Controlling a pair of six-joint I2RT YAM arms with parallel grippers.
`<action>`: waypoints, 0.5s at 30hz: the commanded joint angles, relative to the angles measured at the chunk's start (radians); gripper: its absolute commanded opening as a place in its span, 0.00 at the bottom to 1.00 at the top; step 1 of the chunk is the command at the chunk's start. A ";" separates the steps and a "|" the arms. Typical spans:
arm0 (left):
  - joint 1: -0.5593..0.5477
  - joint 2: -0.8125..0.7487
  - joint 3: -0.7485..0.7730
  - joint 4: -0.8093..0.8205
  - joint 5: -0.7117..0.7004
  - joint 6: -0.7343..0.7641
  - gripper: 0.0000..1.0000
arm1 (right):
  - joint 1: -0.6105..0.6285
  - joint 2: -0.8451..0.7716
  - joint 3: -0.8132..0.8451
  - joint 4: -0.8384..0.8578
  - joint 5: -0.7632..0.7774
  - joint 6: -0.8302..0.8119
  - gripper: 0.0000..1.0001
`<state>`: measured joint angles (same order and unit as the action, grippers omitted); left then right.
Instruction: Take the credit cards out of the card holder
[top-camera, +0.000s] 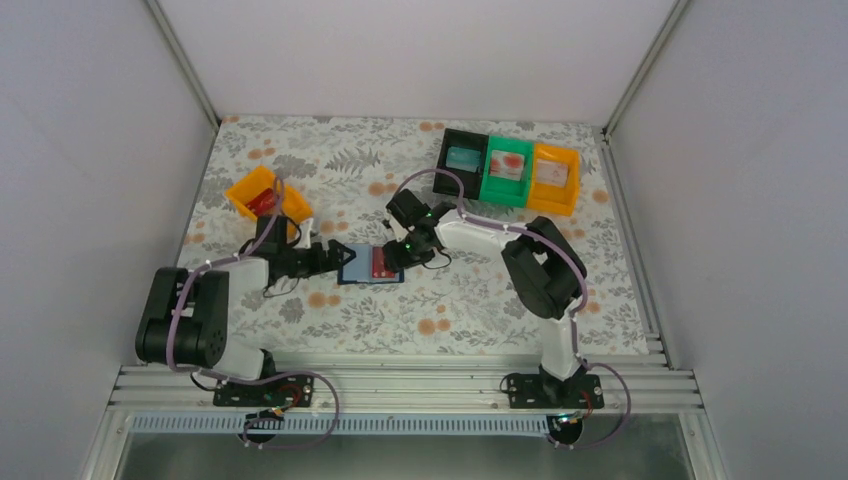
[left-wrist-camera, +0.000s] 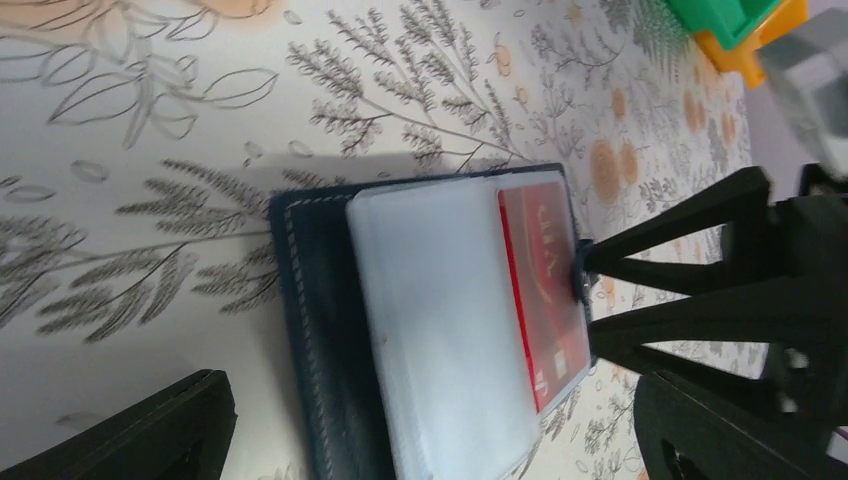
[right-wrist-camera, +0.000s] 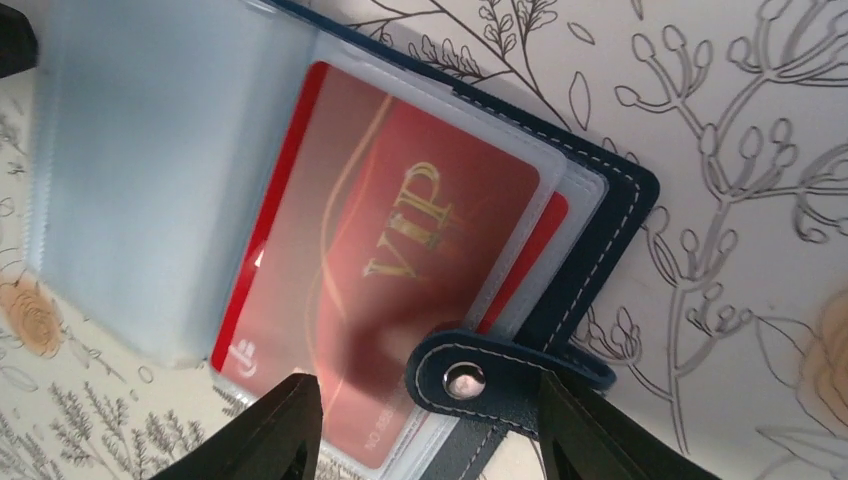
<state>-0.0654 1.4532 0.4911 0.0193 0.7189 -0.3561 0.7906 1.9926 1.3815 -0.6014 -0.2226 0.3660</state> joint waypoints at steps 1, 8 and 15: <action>-0.033 0.087 0.004 -0.006 -0.008 0.000 1.00 | -0.008 0.067 0.015 0.046 0.014 0.001 0.55; -0.143 0.140 0.069 0.031 0.057 0.046 0.88 | -0.012 0.096 0.026 0.064 -0.035 -0.001 0.54; -0.155 0.167 0.081 0.043 0.060 0.049 0.48 | -0.020 0.101 0.020 0.067 -0.047 -0.007 0.53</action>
<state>-0.2005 1.5974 0.5694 0.0784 0.7311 -0.3218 0.7738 2.0373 1.4052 -0.5724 -0.2657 0.3649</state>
